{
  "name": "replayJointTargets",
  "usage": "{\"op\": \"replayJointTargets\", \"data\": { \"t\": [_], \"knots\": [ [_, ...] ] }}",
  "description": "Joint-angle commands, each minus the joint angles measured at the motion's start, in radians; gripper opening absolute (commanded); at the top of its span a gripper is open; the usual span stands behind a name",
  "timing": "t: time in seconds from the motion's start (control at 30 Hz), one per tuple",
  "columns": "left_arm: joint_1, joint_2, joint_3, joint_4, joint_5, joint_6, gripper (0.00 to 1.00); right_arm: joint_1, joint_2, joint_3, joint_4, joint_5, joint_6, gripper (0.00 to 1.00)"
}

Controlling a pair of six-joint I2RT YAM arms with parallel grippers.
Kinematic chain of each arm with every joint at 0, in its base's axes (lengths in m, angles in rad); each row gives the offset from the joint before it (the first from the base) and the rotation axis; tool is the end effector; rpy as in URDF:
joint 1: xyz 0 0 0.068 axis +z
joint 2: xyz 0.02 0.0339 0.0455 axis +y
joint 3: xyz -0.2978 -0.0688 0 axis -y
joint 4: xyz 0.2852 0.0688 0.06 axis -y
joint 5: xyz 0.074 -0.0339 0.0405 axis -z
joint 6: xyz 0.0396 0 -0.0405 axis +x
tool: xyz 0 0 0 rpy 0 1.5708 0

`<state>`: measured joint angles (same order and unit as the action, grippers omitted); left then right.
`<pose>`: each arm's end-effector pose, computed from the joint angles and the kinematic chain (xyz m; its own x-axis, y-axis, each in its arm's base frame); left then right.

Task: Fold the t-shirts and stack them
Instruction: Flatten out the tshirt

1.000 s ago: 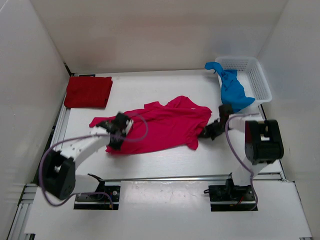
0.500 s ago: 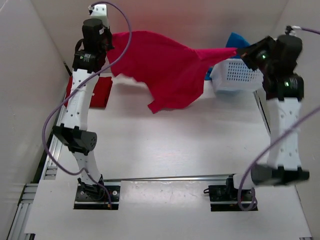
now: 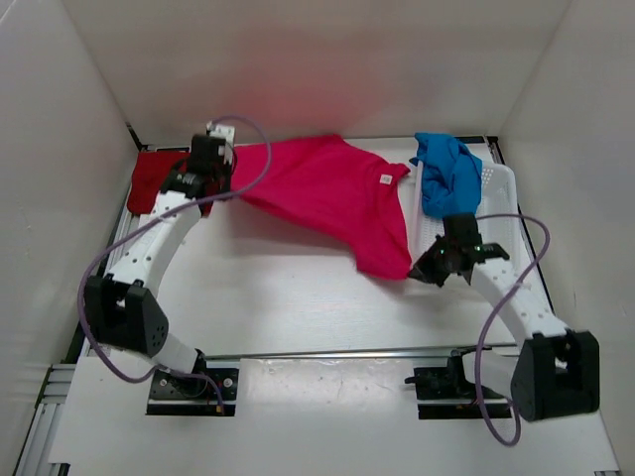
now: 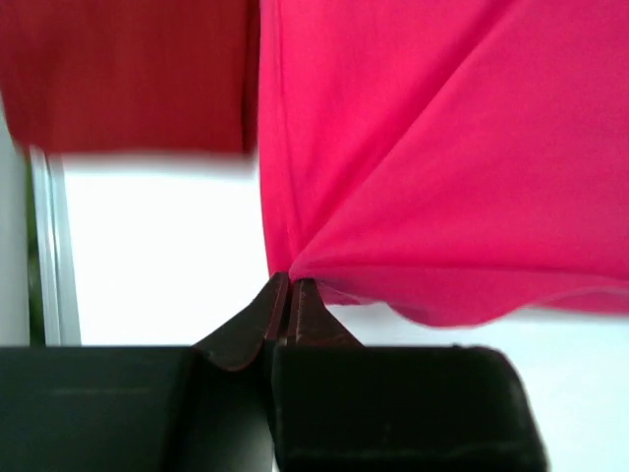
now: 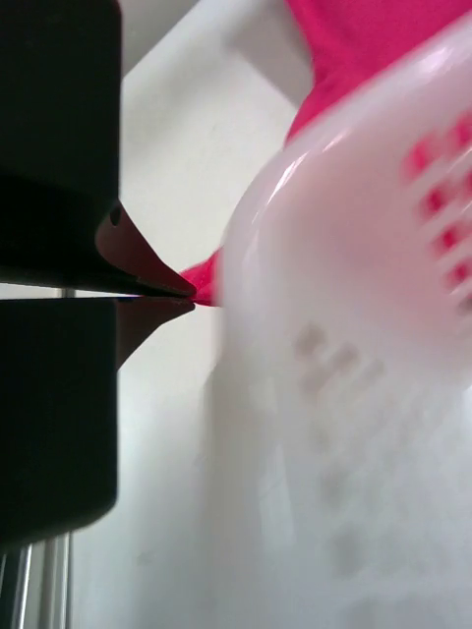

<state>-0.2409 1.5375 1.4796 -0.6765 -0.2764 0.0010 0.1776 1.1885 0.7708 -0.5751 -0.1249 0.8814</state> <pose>0.3730 -0.0805 0.3794 -0.6508 0.1609 -0.7420 0.0335 0.9824 0.1836 0.2509 0.0501 0.2341 -0.7113 0.6502 -0.2670 0.4820 0.7277 0.4879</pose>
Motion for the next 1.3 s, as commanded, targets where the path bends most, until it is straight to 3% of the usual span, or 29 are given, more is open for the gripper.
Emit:
{"op": "replayJointTargets", "data": {
  "t": [0.0, 0.17, 0.4, 0.43, 0.53, 0.57, 0.63, 0.7, 0.93, 1.1, 1.27],
  "knots": [
    [0.012, -0.168, -0.195, -0.015, -0.055, -0.001, 0.10, 0.023, -0.142, -0.076, 0.020, 0.014, 0.024, 0.00],
    [0.040, -0.230, -0.505, -0.015, -0.109, -0.001, 0.10, 0.033, -0.227, -0.171, -0.061, 0.028, 0.024, 0.00],
    [0.074, -0.240, -0.639, -0.015, -0.127, -0.001, 0.10, 0.063, -0.225, -0.202, -0.131, -0.027, -0.074, 0.00],
    [0.074, -0.240, -0.650, -0.015, -0.118, -0.001, 0.10, 0.063, -0.204, -0.191, -0.140, -0.047, -0.131, 0.03],
    [0.074, -0.215, -0.650, -0.015, -0.118, -0.001, 0.10, 0.063, -0.112, -0.131, -0.170, -0.090, -0.200, 0.36],
    [0.074, -0.206, -0.650, -0.015, -0.118, -0.001, 0.10, 0.072, -0.112, -0.110, -0.207, -0.059, -0.200, 0.47],
    [0.074, -0.206, -0.650, -0.015, -0.118, -0.001, 0.10, 0.072, -0.162, -0.058, -0.239, 0.034, -0.162, 0.53],
    [0.074, -0.206, -0.650, -0.015, -0.109, -0.001, 0.10, 0.039, -0.243, -0.047, -0.279, 0.178, -0.048, 0.69],
    [0.074, -0.197, -0.650, -0.015, -0.090, -0.001, 0.10, -0.063, -0.343, -0.100, -0.166, 0.269, 0.246, 0.84],
    [0.074, -0.197, -0.662, -0.015, -0.080, -0.001, 0.10, -0.136, -0.207, -0.111, -0.111, 0.352, 0.329, 0.86],
    [0.074, -0.197, -0.680, -0.024, -0.061, -0.001, 0.10, -0.207, -0.072, -0.019, -0.049, 0.352, 0.283, 0.84]
  ]
}}
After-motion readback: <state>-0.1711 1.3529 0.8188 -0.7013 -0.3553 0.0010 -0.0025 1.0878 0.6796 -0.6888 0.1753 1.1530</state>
